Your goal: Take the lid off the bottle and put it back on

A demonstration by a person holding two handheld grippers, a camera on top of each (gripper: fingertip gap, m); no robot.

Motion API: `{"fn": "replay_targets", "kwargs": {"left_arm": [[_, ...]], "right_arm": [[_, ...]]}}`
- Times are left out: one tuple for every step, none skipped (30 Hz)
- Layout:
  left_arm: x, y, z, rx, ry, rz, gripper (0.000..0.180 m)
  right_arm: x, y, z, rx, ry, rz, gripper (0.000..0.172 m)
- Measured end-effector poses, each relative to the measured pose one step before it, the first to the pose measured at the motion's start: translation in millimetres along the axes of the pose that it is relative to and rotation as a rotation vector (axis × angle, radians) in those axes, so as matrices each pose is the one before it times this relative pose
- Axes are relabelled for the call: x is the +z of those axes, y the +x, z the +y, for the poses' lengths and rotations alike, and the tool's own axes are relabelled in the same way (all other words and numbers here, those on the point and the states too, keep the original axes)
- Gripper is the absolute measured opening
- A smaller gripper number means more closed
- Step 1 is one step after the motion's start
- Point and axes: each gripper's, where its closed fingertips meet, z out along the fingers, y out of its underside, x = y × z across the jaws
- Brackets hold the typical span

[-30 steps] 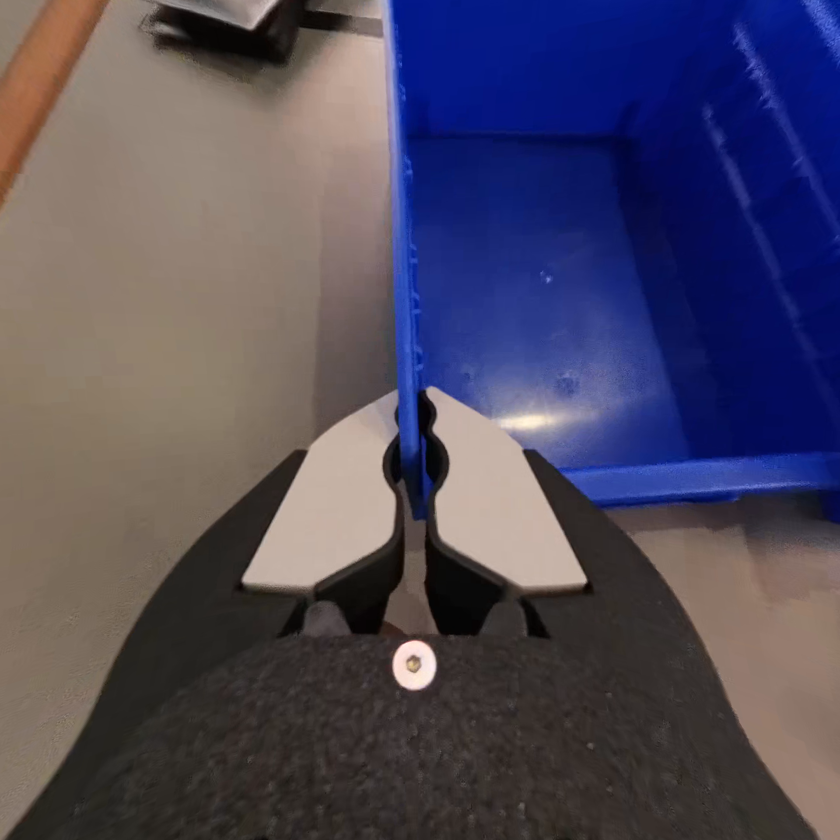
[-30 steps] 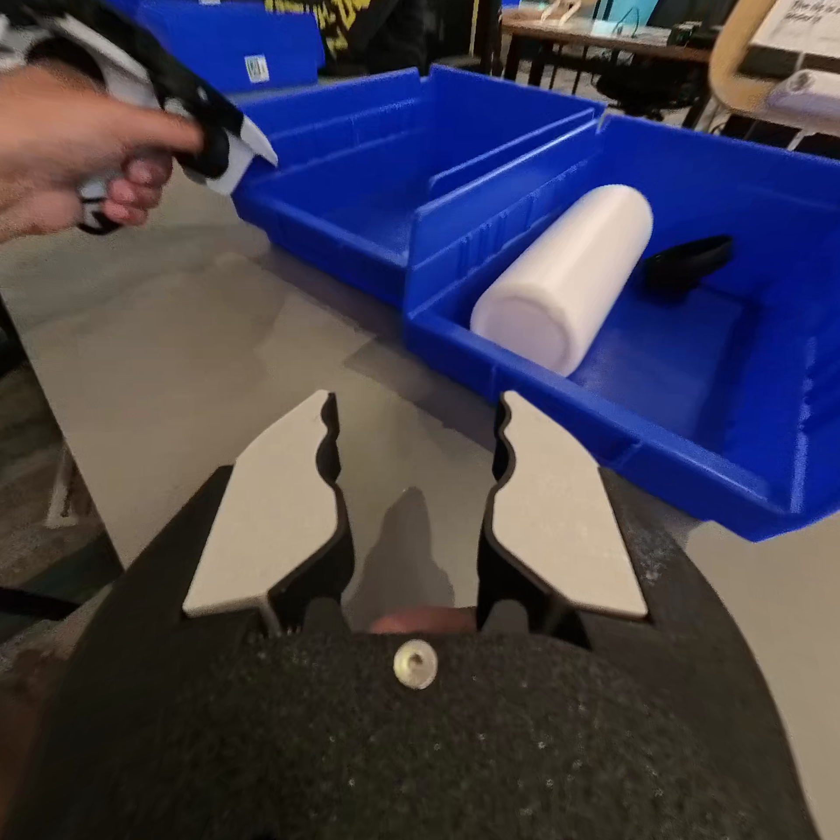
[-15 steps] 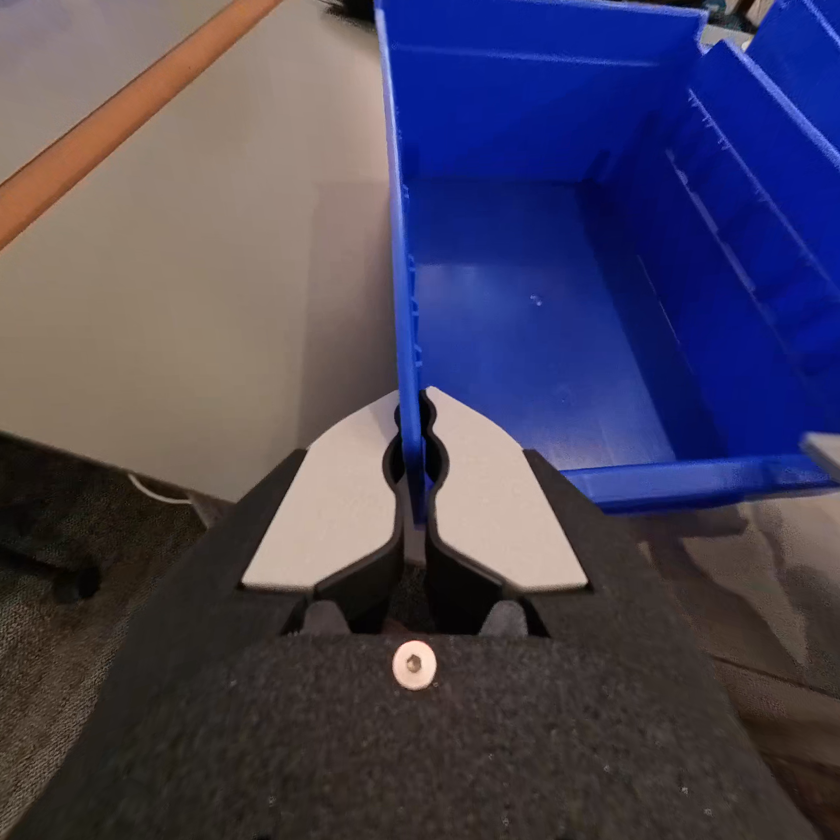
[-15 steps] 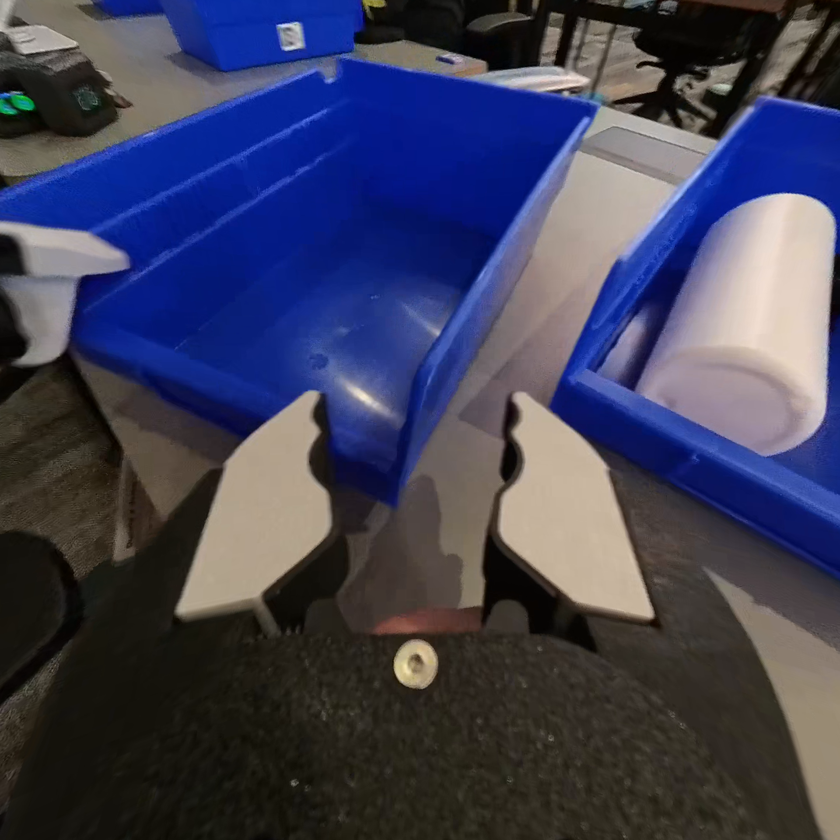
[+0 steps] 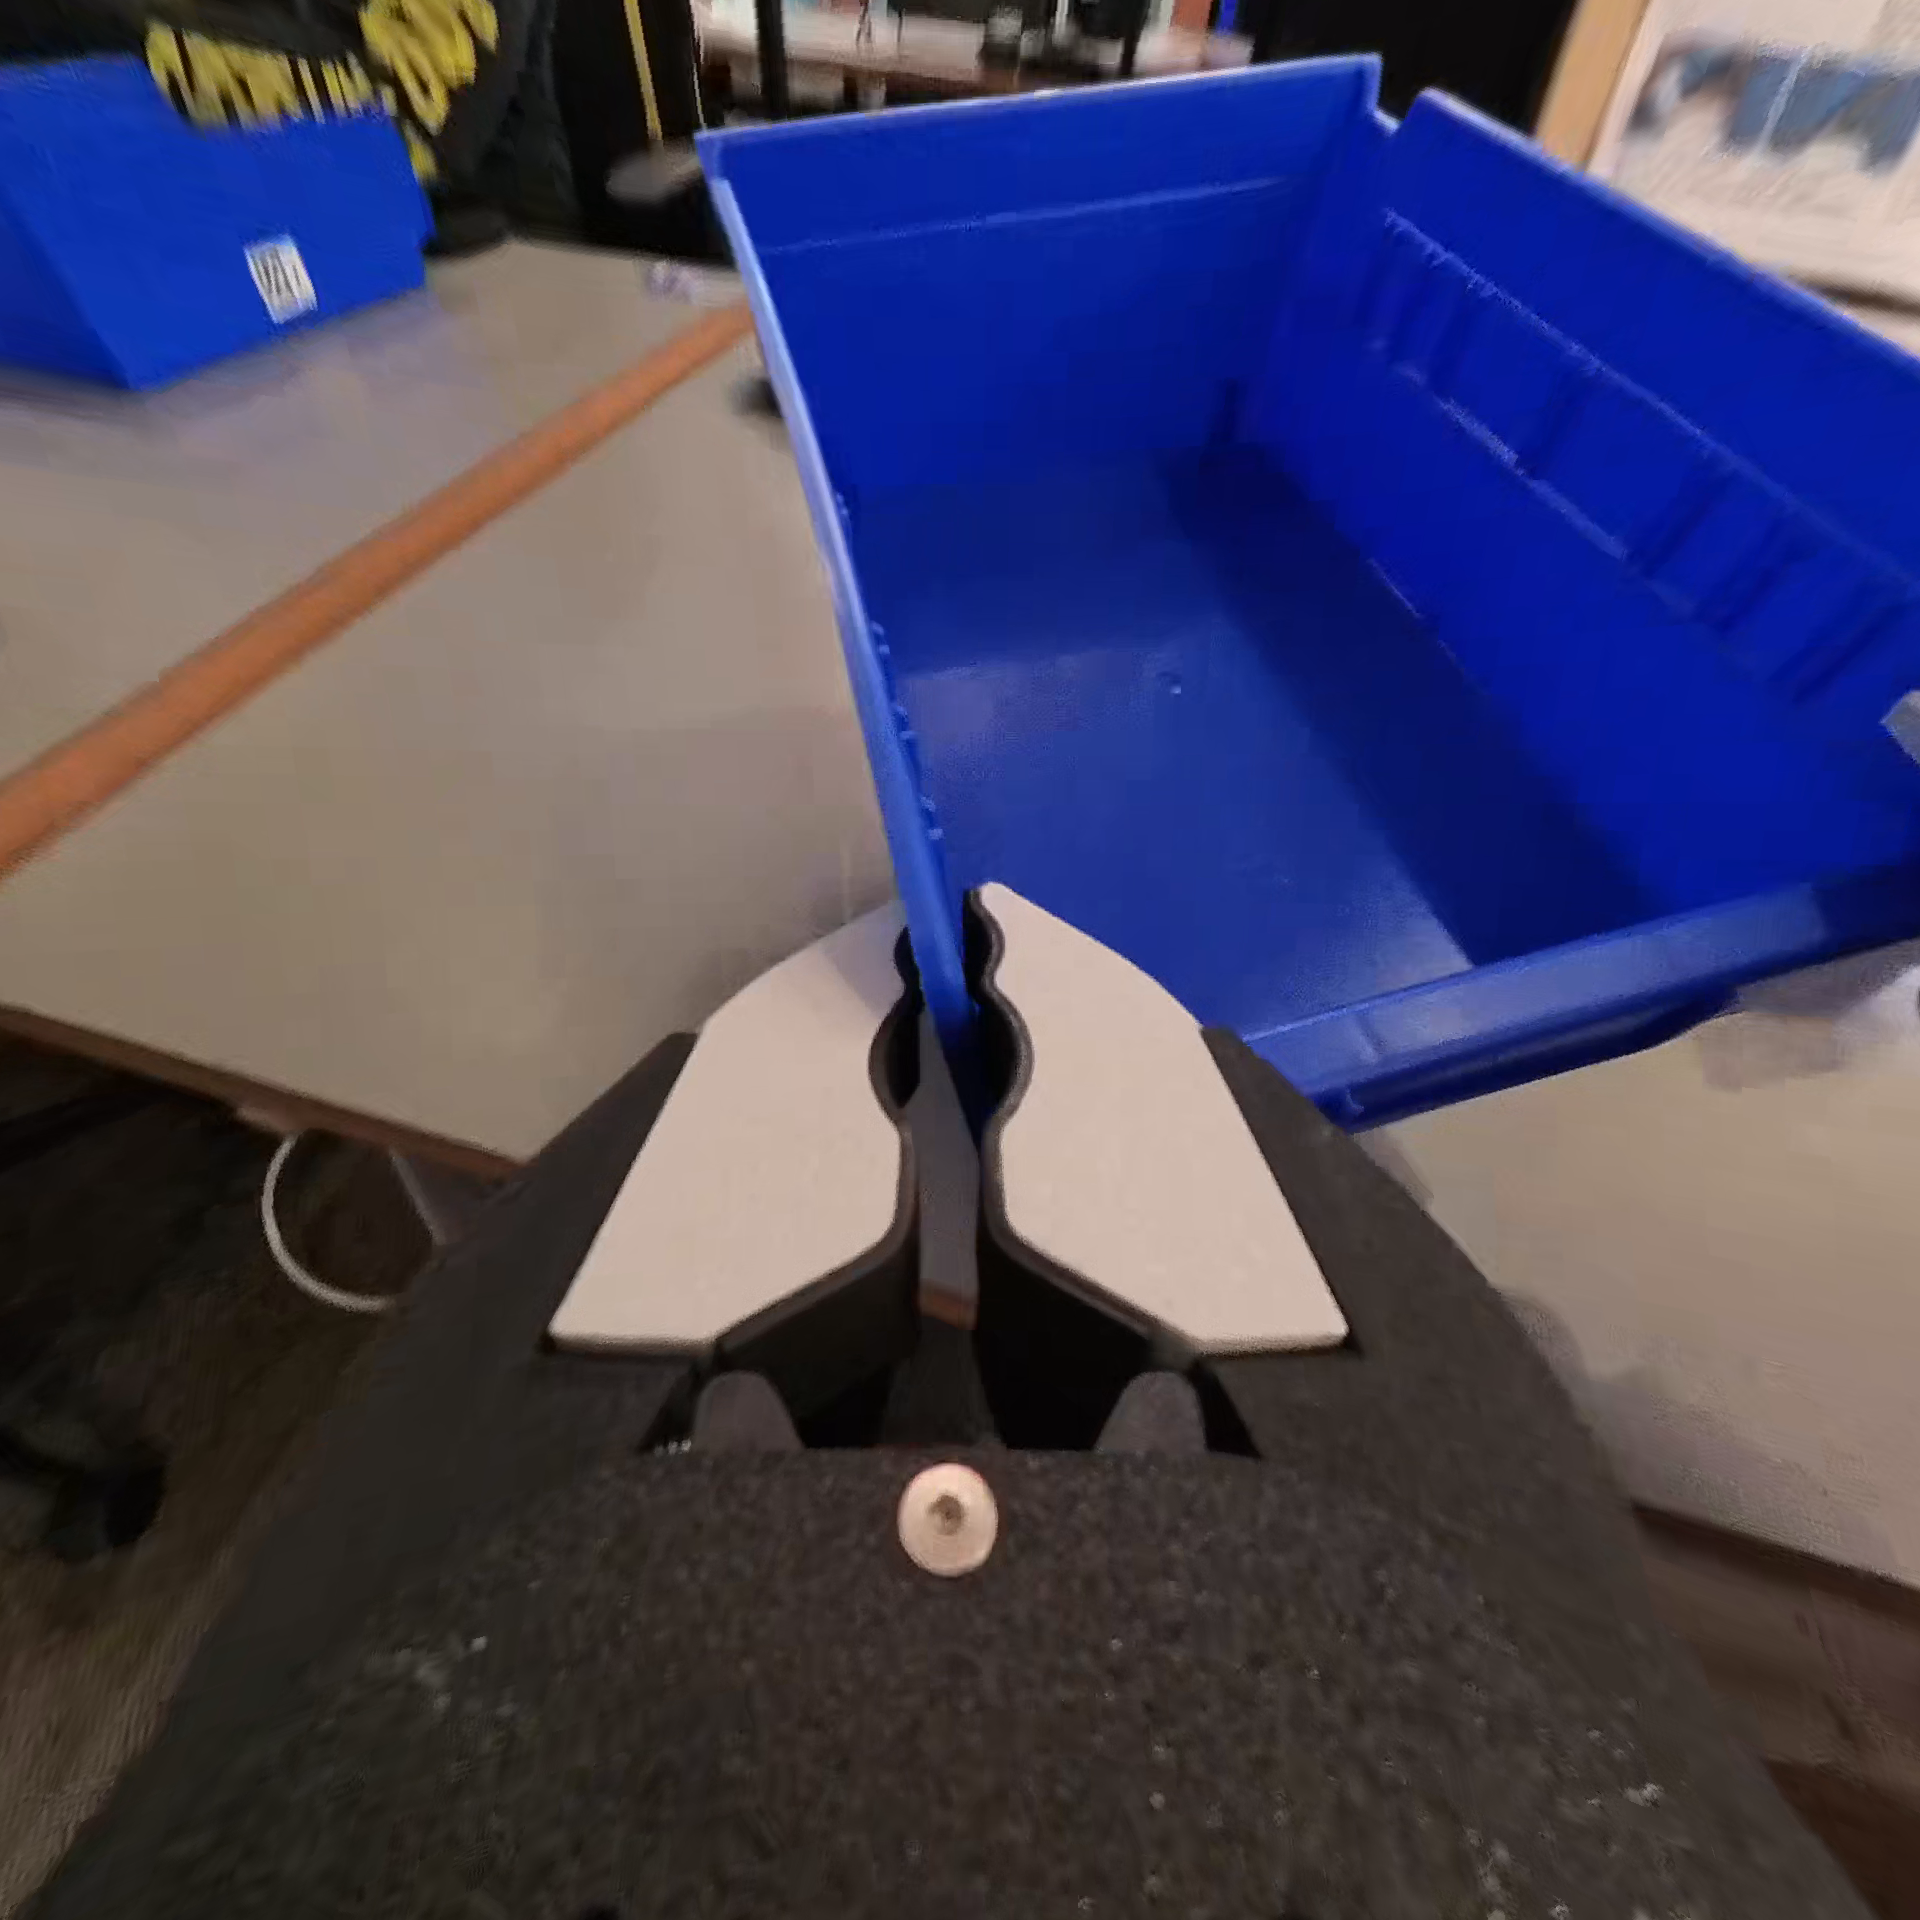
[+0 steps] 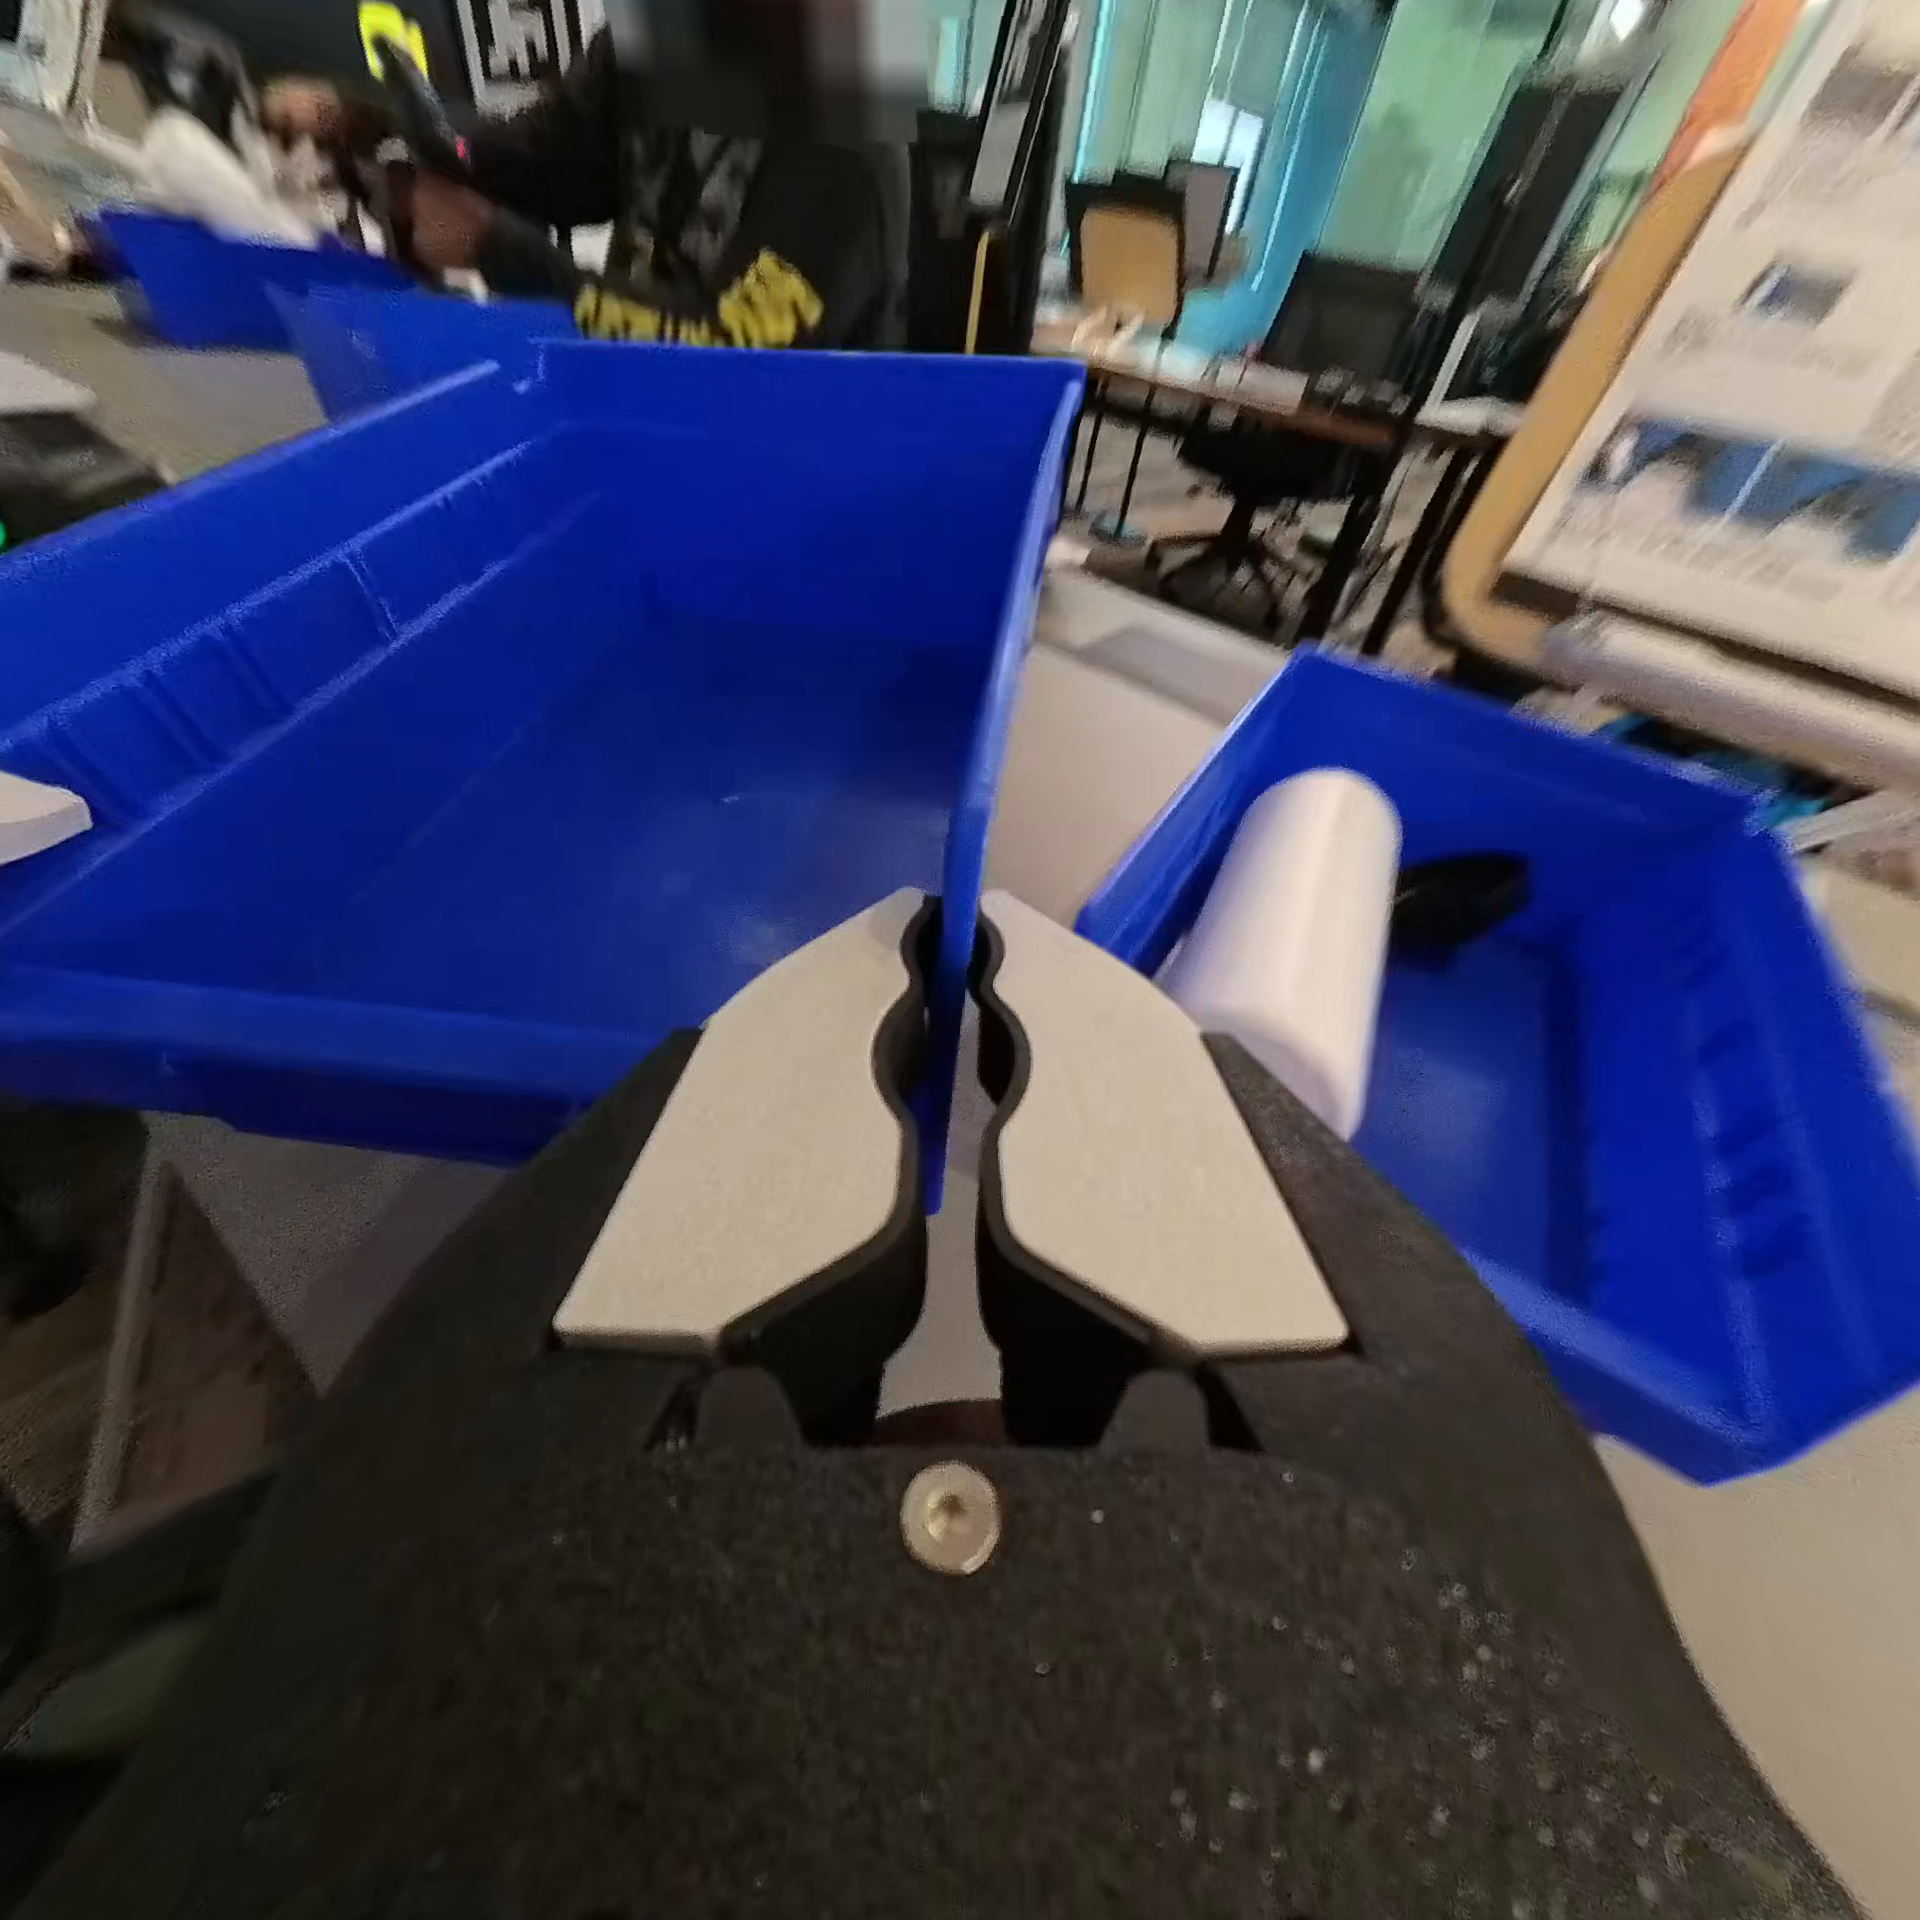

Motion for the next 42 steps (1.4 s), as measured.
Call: {"fn": "replay_targets", "kwargs": {"left_arm": [[-2.54, 9.06, -17.79, 0.0139, 0.0412, 0.0070, 0.004], [-0.76, 11.19, -19.29, 0.0206, 0.0394, 0.0117, 0.004], [1.19, 13.04, -20.15, 0.0238, 0.0391, 0.0161, 0.004], [3.24, 14.35, -20.25, 0.0220, 0.0394, 0.0198, 0.004], [5.28, 16.32, -19.12, 0.0210, 0.0340, 0.0259, 0.004], [7.02, 18.26, -17.50, 0.0178, 0.0282, 0.0322, 0.004], [8.50, 19.79, -15.86, 0.0149, 0.0237, 0.0354, 0.004], [9.94, 21.42, -13.54, 0.0162, 0.0173, 0.0357, 0.004], [11.20, 22.51, -11.11, 0.0175, 0.0119, 0.0350, 0.005], [12.12, 22.89, -8.99, 0.0161, 0.0094, 0.0311, 0.005], [12.94, 23.00, -6.45, 0.0152, 0.0059, 0.0271, 0.005], [14.06, 23.28, -3.76, 0.0167, 0.0003, 0.0266, 0.005], [14.87, 23.15, -1.80, 0.0154, -0.0040, 0.0256, 0.006], [15.24, 23.03, -0.14, 0.0100, -0.0074, 0.0252, 0.006], [15.42, 22.64, 1.48, 0.0058, -0.0144, 0.0257, 0.006], [15.75, 21.98, 3.48, 0.0035, -0.0220, 0.0221, 0.007], [15.82, 20.96, 5.04, 0.0015, -0.0246, 0.0182, 0.007], [15.52, 20.04, 6.40, 0.0038, -0.0238, 0.0142, 0.007], [14.84, 19.04, 7.69, 0.0094, -0.0237, 0.0104, 0.007], [13.89, 18.50, 8.89, 0.0094, -0.0257, 0.0107, 0.007], [12.18, 17.62, 9.83, 0.0059, -0.0273, 0.0113, 0.007], [10.17, 16.59, 10.46, 0.0025, -0.0285, 0.0118, 0.007], [8.25, 15.83, 10.23, 0.0008, -0.0261, 0.0148, 0.007], [7.09, 14.27, 9.63, 0.0040, -0.0206, 0.0149, 0.007], [6.64, 12.59, 9.39, 0.0079, -0.0183, 0.0130, 0.008], [6.33, 11.06, 8.91, 0.0081, -0.0182, 0.0109, 0.008], [6.10, 9.52, 8.28, 0.0079, -0.0169, 0.0078, 0.008], [6.04, 8.07, 7.49, 0.0049, -0.0148, 0.0065, 0.008], [5.75, 6.33, 6.92, -0.0009, -0.0160, 0.0057, 0.008], [5.31, 5.19, 6.60, -0.0089, -0.0168, 0.0079, 0.008], [4.98, 4.07, 6.15, -0.0128, -0.0161, 0.0101, 0.007], [4.52, 2.89, 5.35, -0.0092, -0.0130, 0.0081, 0.007], [4.02, 2.02, 4.55, -0.0024, -0.0094, 0.0050, 0.007], [3.27, 1.15, 3.54, 0.0014, -0.0035, -0.0013, 0.007], [2.32, 0.14, 2.63, 0.0052, 0.0035, -0.0098, 0.007], [2.00, 0.28, 2.95, 0.0111, -0.0015, -0.0090, 0.007], [1.95, 0.76, 3.78, 0.0138, -0.0096, -0.0051, 0.007], [1.07, 1.65, 2.49, 0.0110, -0.0036, 0.0036, 0.008], [-0.65, 1.51, -0.35, 0.0070, 0.0079, 0.0076, 0.009], [-1.50, 1.16, -0.05, 0.0033, -0.0034, 0.0110, 0.010], [-2.93, 2.28, -1.55, -0.0011, 0.0007, 0.0249, 0.015], [-5.81, 2.18, -4.42, 0.0005, 0.0117, 0.0326, 0.023]], "right_arm": [[-5.67, 8.89, -13.63, -0.0022, 0.0377, 0.0188, 0.004], [-5.61, 11.52, -14.17, 0.0060, 0.0387, 0.0232, 0.004], [-5.53, 14.08, -14.59, 0.0098, 0.0408, 0.0291, 0.004], [-4.88, 15.74, -14.50, 0.0070, 0.0383, 0.0326, 0.004], [-4.20, 17.74, -14.59, 0.0002, 0.0356, 0.0355, 0.004], [-3.79, 20.07, -14.57, -0.0032, 0.0328, 0.0376, 0.004], [-3.45, 21.94, -13.38, 0.0030, 0.0253, 0.0387, 0.004], [-2.85, 23.52, -11.52, 0.0092, 0.0185, 0.0402, 0.004], [-2.00, 25.01, -9.56, 0.0063, 0.0119, 0.0445, 0.003], [-1.01, 25.86, -6.81, 0.0002, 0.0022, 0.0446, 0.003], [0.11, 26.00, -3.28, -0.0047, -0.0061, 0.0429, 0.002], [1.20, 26.59, -0.01, -0.0117, -0.0084, 0.0446, 0.003], [2.43, 26.71, 3.45, -0.0150, -0.0117, 0.0431, 0.002], [3.97, 25.79, 7.09, -0.0110, -0.0202, 0.0358, 0.003], [5.37, 25.28, 10.49, -0.0038, -0.0333, 0.0311, 0.003], [6.60, 24.13, 12.28, 0.0007, -0.0410, 0.0264, 0.004], [7.70, 22.76, 13.22, 0.0131, -0.0402, 0.0223, 0.004], [8.39, 21.54, 14.28, 0.0198, -0.0370, 0.0187, 0.005], [8.63, 20.49, 15.10, 0.0258, -0.0386, 0.0213, 0.005], [7.69, 19.59, 15.31, 0.0301, -0.0362, 0.0280, 0.006], [6.04, 18.68, 15.07, 0.0269, -0.0352, 0.0327, 0.006], [5.06, 16.68, 14.80, 0.0208, -0.0354, 0.0280, 0.007], [4.06, 15.92, 14.39, 0.0146, -0.0343, 0.0253, 0.008], [4.01, 14.43, 14.10, 0.0138, -0.0324, 0.0156, 0.008], [4.15, 12.68, 13.45, 0.0108, -0.0300, 0.0050, 0.008], [4.04, 11.39, 12.31, 0.0055, -0.0199, -0.0001, 0.008], [3.70, 10.10, 11.65, 0.0014, -0.0157, -0.0011, 0.008], [3.83, 8.40, 10.97, -0.0004, -0.0132, -0.0047, 0.007], [3.46, 6.91, 9.99, -0.0009, -0.0138, -0.0038, 0.007], [2.41, 5.36, 7.64, -0.0086, -0.0136, -0.0006, 0.006], [1.03, 4.36, 5.24, -0.0164, -0.0079, 0.0026, 0.006], [0.35, 3.19, 3.63, -0.0081, -0.0027, 0.0006, 0.005], [0.51, 2.38, 2.74, 0.0012, -0.0026, -0.0005, 0.005], [0.91, 2.01, 1.97, 0.0068, 0.0015, 0.0028, 0.004], [1.39, 0.54, 1.36, 0.0071, 0.0103, 0.0019, 0.004], [2.01, 0.83, 3.34, -0.0032, -0.0017, 0.0110, 0.005], [2.28, 0.75, 4.04, -0.0187, -0.0048, 0.0155, 0.006], [2.46, 1.43, 4.32, -0.0266, -0.0069, 0.0250, 0.007], [2.02, 2.16, 3.64, -0.0237, -0.0074, 0.0273, 0.009], [1.14, 0.97, 2.43, -0.0093, -0.0151, 0.0128, 0.010], [-0.17, -0.17, -0.85, -0.0079, -0.0020, 0.0004, 0.012], [-1.16, -0.08, -4.05, -0.0131, 0.0178, 0.0016, 0.020]]}}
